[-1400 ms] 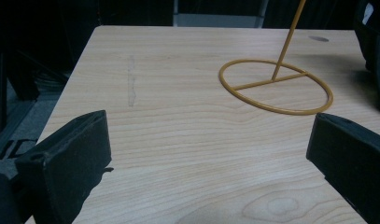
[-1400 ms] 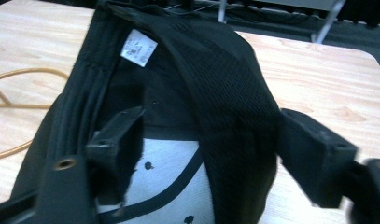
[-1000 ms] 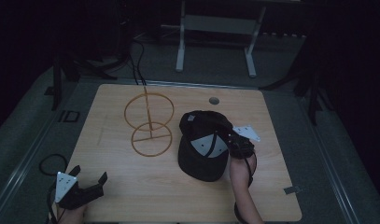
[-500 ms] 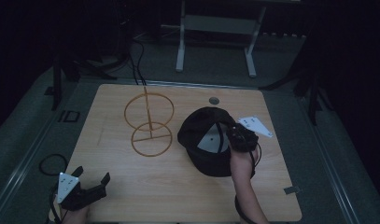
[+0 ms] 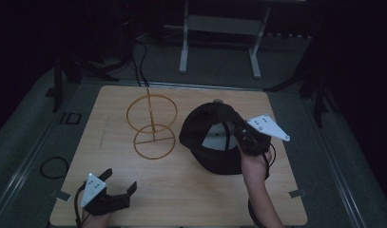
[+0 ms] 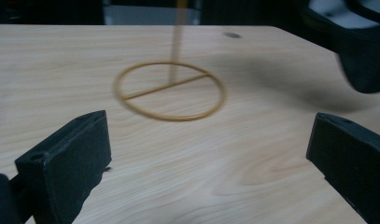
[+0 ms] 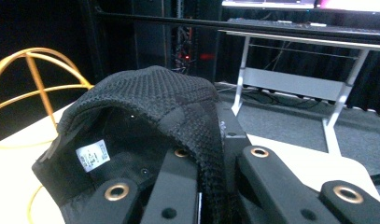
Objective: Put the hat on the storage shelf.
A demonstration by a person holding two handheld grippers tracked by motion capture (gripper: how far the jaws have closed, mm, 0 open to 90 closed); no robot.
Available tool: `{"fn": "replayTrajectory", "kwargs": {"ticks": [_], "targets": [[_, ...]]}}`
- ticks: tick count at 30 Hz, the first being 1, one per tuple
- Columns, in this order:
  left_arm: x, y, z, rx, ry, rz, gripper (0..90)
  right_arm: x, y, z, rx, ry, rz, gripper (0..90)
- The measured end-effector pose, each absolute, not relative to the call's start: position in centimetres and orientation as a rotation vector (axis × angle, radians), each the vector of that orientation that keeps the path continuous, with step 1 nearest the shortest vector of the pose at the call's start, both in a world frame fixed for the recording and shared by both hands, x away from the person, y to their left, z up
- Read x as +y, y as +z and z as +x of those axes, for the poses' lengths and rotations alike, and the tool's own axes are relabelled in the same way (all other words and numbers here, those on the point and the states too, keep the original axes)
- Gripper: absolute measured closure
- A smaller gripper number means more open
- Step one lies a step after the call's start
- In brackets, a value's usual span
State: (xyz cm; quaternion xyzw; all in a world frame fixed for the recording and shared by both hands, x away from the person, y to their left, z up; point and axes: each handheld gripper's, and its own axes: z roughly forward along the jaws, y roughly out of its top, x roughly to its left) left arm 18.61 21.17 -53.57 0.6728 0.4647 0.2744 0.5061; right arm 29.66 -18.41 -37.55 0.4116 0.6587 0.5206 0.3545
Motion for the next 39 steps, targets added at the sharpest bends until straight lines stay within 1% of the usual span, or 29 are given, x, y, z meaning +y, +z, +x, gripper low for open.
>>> {"fn": "replayTrajectory", "kwargs": {"ticks": [2,6,16,18,22,24,25,27,31,33,36,38,39], "targets": [[19.9,-53.3,19.0,1.082,0.634,1.667,0.3,-18.6,-37.6,29.3,1.710,1.357,1.059,88.1],[18.7,-52.8,19.5,1.041,0.582,1.682,0.4,-18.7,-37.9,28.5,1.726,1.367,1.046,88.1],[15.6,-50.2,21.6,0.930,0.561,1.723,0.4,-18.8,-38.6,26.4,1.770,1.421,1.009,88.1],[15.1,-49.7,22.0,0.914,0.540,1.729,2.9,-18.6,-38.6,26.2,1.774,1.420,0.989,88.1],[13.8,-49.2,22.9,0.885,0.539,1.756,3.1,-18.3,-38.6,25.8,1.786,1.442,0.974,88.1],[13.2,-48.9,23.3,0.869,0.550,1.759,8.6,-18.0,-38.5,25.7,1.793,1.453,0.962,88.1],[12.9,-48.8,23.5,0.862,0.560,1.754,8.8,-17.9,-38.5,25.6,1.793,1.451,0.954,88.1],[12.4,-48.6,24.0,0.858,0.569,1.748,13.1,-17.7,-38.4,25.4,1.801,1.463,0.939,88.1],[11.4,-48.2,24.7,0.828,0.582,1.755,14.4,-17.3,-38.2,25.0,1.814,1.479,0.920,88.0],[11.2,-48.1,25.1,0.817,0.613,1.759,14.4,-17.2,-38.1,24.9,1.821,1.500,0.917,88.1],[11.2,-48.0,25.7,0.825,0.602,1.754,15.0,-17.2,-38.1,24.7,1.828,1.543,0.874,88.1],[11.1,-47.9,25.9,0.822,0.587,1.757,18.1,-17.1,-38.0,24.5,1.841,1.544,0.842,88.0],[11.1,-47.9,25.9,0.819,0.579,1.747,21.1,-17.0,-38.0,24.5,1.841,1.540,0.834,88.1]]}}
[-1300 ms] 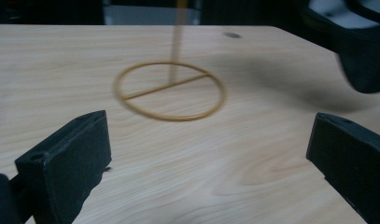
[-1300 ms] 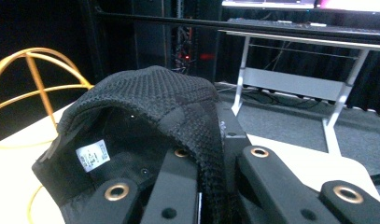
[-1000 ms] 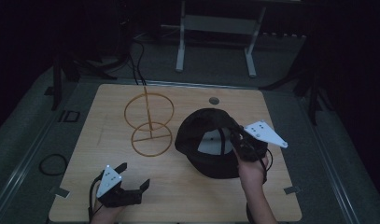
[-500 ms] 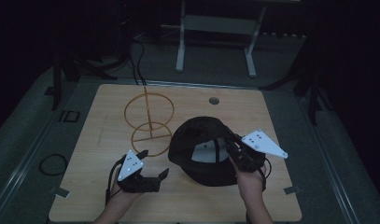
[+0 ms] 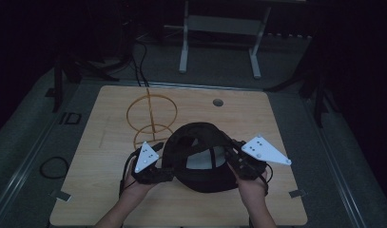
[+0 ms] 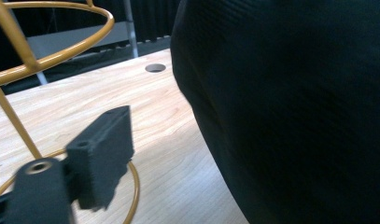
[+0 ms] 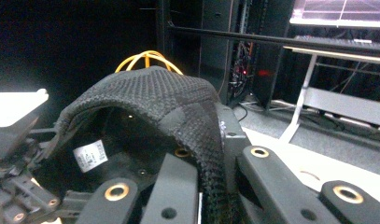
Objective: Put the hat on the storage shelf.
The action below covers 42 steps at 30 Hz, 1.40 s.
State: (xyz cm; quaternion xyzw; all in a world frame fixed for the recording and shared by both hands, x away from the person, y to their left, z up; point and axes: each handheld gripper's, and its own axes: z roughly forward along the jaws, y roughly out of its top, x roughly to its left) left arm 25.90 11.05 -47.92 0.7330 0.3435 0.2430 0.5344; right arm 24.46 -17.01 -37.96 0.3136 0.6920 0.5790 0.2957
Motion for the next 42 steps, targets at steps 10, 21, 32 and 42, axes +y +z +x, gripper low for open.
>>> {"fn": "replayTrajectory", "kwargs": {"ticks": [10,21,32,42], "targets": [[10.0,-47.5,25.8,0.818,0.622,1.734,67.8,-16.7,-38.0,24.1,1.852,1.541,0.807,88.0],[10.2,-46.4,25.6,0.850,0.610,1.685,90.0,-16.8,-38.8,23.5,1.866,1.545,0.794,87.1],[9.8,-44.6,25.3,0.818,0.620,1.667,90.0,-18.5,-40.5,23.1,1.861,1.508,0.836,78.5],[9.5,-43.2,25.0,0.788,0.640,1.659,90.0,-19.8,-42.8,22.5,1.946,1.456,0.858,51.0]]}}
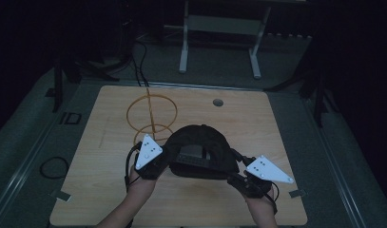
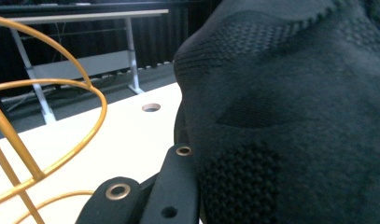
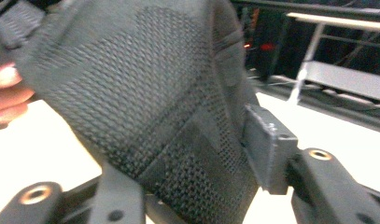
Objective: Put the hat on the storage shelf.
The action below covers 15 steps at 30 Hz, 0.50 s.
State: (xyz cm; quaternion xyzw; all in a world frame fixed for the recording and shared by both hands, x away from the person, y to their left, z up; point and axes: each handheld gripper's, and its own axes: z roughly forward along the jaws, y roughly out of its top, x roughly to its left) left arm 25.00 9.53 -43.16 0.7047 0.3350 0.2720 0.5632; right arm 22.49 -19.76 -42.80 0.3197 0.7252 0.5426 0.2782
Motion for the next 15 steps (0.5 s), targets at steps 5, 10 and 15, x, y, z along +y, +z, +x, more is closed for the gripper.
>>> {"fn": "replayTrajectory", "kwargs": {"ticks": [5,10,15], "targets": [[9.6,-42.8,24.9,0.784,0.657,1.656,90.0,-20.2,-43.2,21.8,2.060,1.426,0.789,39.9],[9.4,-42.5,24.6,0.756,0.681,1.673,90.0,-20.6,-43.4,21.1,2.132,1.413,0.729,35.2],[9.7,-42.6,24.5,0.735,0.703,1.669,90.0,-21.3,-43.8,20.1,2.210,1.413,0.702,34.6]]}}
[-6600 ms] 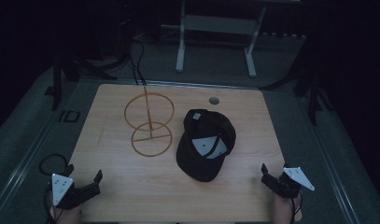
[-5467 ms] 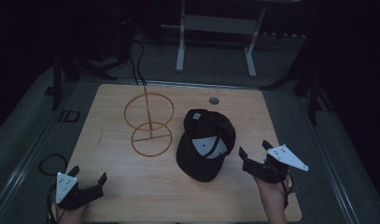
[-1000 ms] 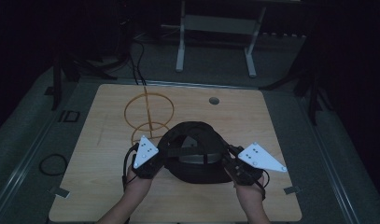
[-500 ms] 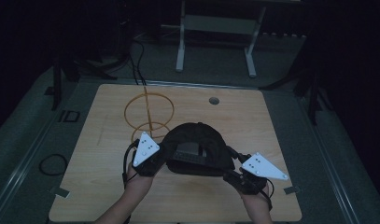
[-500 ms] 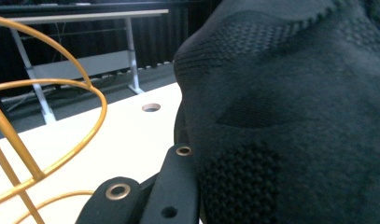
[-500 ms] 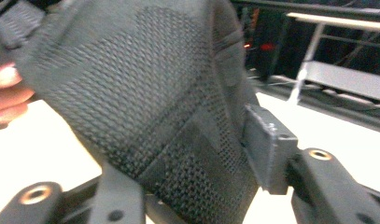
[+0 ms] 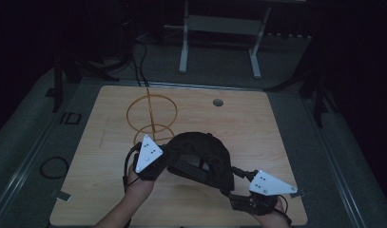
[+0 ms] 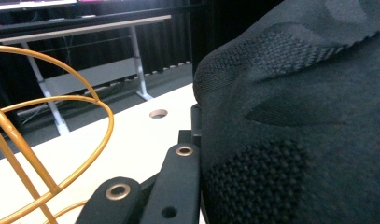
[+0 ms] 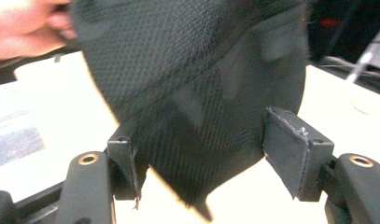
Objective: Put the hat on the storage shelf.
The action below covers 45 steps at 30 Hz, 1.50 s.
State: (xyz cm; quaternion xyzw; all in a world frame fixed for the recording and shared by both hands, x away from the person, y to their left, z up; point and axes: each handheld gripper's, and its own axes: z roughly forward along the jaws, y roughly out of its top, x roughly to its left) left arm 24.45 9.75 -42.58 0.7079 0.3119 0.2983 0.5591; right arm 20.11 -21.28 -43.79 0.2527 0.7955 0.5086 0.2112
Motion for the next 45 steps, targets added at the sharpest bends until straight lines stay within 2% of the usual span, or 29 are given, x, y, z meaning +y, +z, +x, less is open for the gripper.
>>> {"fn": "replayTrajectory", "kwargs": {"ticks": [4,8,13,17,23,31,33,42,45], "targets": [[10.5,-42.7,24.7,0.695,0.670,1.669,90.0,-23.1,-43.8,19.0,2.244,1.475,0.666,34.9],[11.4,-43.0,25.4,0.642,0.637,1.684,90.0,-25.1,-42.4,18.4,2.188,1.538,0.636,40.9],[12.3,-43.2,25.8,0.462,0.544,1.705,90.0,-25.8,-40.6,18.8,2.159,1.490,0.572,42.8],[12.7,-42.8,25.9,0.333,0.478,1.720,90.0,-24.9,-39.7,19.3,2.184,1.468,0.481,43.5],[12.3,-42.1,25.4,0.209,0.415,1.705,90.0,-22.3,-38.7,19.1,2.246,1.538,0.288,39.6],[10.8,-41.4,24.8,0.183,0.372,1.698,90.0,-19.2,-38.2,19.1,2.280,1.471,0.143,39.9],[10.7,-41.4,24.9,0.192,0.360,1.694,90.0,-19.1,-38.3,19.1,2.274,1.458,0.135,43.4],[10.7,-41.4,25.3,0.209,0.333,1.683,90.0,-19.4,-38.5,18.9,2.241,1.461,0.095,79.8],[10.7,-41.3,25.3,0.208,0.333,1.686,90.0,-19.3,-38.6,19.1,2.255,1.466,0.089,86.1]]}}
